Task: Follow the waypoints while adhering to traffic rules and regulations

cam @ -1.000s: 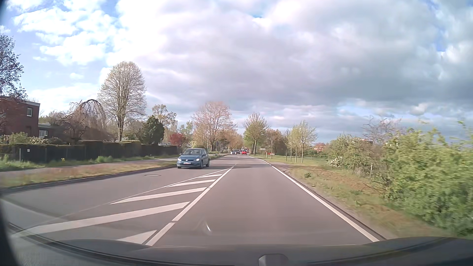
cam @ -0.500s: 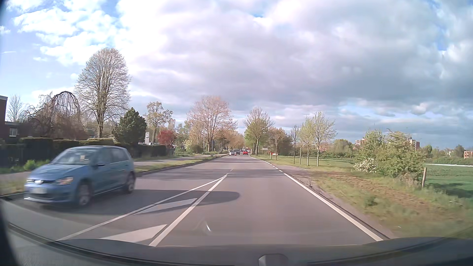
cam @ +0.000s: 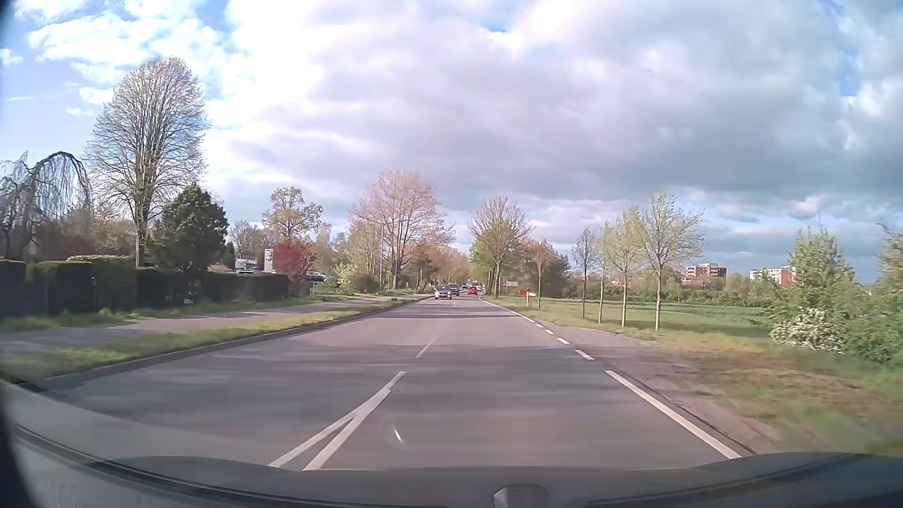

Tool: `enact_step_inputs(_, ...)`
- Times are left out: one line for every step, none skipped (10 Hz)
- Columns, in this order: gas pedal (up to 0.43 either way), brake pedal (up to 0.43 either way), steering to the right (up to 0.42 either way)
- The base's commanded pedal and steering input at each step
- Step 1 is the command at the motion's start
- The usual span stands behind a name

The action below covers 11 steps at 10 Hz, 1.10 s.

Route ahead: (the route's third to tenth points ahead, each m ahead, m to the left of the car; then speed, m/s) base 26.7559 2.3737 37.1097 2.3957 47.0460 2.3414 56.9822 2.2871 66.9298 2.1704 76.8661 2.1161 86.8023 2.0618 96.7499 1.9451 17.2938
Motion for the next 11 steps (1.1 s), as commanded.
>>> enact_step_inputs(0.000, 0.110, -0.005)
enact_step_inputs(0.000, 0.134, -0.003)
enact_step_inputs(0.000, 0.152, 0.004)
enact_step_inputs(0.000, 0.152, 0.005)
enact_step_inputs(0.000, 0.159, 0.005)
enact_step_inputs(0.000, 0.146, 0.005)
enact_step_inputs(0.000, 0.116, 0.004)
enact_step_inputs(0.000, 0.079, 0.003)
enact_step_inputs(0.000, 0.037, -0.001)
enact_step_inputs(0.000, 0.024, -0.003)
enact_step_inputs(0.000, 0.012, -0.003)
